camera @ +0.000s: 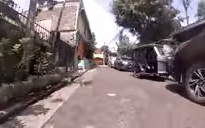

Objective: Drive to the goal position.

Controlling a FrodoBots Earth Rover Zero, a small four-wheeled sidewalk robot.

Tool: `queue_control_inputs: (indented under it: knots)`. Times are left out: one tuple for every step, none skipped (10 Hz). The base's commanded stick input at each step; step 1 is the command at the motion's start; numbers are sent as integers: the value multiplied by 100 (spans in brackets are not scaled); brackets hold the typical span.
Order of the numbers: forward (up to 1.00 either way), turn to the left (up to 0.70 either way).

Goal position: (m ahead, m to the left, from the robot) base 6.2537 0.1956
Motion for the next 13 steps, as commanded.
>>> queue_control_inputs:
  knots:
    - [100,0]
    - [100,0]
    - [100,0]
    - [100,0]
    - [100,13]
    - [100,27]
    - [100,15]
    - [100,0]
    - [100,0]
    - [100,0]
    - [100,0]
    - [100,0]
    - [100,0]
